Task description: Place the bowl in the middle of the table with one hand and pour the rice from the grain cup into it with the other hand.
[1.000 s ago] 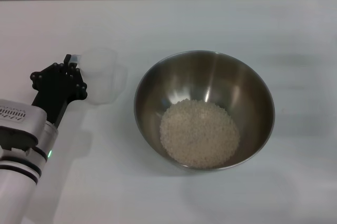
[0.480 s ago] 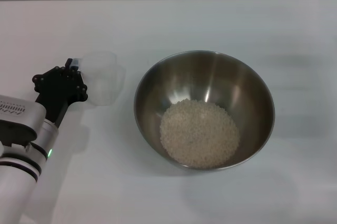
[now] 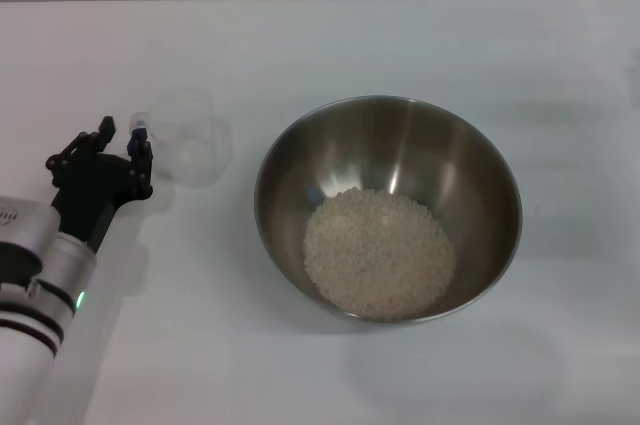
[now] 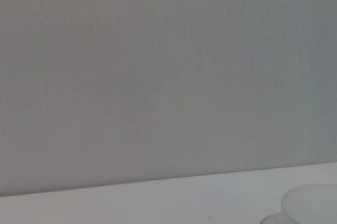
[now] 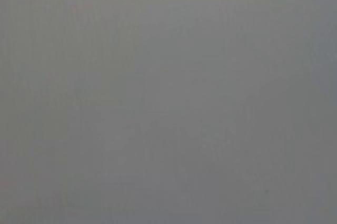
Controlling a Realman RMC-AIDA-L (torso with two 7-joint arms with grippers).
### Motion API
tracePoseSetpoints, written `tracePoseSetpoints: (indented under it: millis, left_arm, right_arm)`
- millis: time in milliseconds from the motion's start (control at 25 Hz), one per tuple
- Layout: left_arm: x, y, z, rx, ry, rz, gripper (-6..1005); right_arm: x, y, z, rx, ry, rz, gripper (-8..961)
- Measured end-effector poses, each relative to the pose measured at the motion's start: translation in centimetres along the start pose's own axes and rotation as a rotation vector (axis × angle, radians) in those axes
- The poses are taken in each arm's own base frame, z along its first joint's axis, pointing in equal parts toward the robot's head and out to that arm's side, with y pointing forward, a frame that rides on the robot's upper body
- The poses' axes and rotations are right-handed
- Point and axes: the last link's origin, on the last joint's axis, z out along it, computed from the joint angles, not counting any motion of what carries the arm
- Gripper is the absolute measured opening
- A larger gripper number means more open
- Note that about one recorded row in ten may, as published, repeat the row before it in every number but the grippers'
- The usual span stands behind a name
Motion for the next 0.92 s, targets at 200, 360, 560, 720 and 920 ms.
tracePoseSetpoints:
  millis: [200,360,560,720,920]
  left_arm:
    - [-0.4,-0.2,-0.8,0.012,-0.002,-0.004,401]
    - [-0.6,-0.4,-1.9,0.02,0.016,-0.002,477]
    - [-0.6,-0.7,-3.2,0.034,0.056,0.003,573]
    - [0.5,-1.2,-5.6,0.058,0.193,-0.044,573]
    - [1.5,-1.2,-5.1,0.023,0.257,-0.105,573]
  right_arm:
    - [0.0,-0.1,0.0,0.003,0.0,-0.002,582]
    - [0.0,-0.3,-0.1,0.01,0.005,-0.006,582]
    - [0.1,-0.4,-0.2,0.013,0.01,-0.019,582]
    - [0.3,-0.2,-0.3,0.0,0.024,-0.051,582]
    - [1.5,1.0,-0.5,-0.056,0.093,-0.056,582]
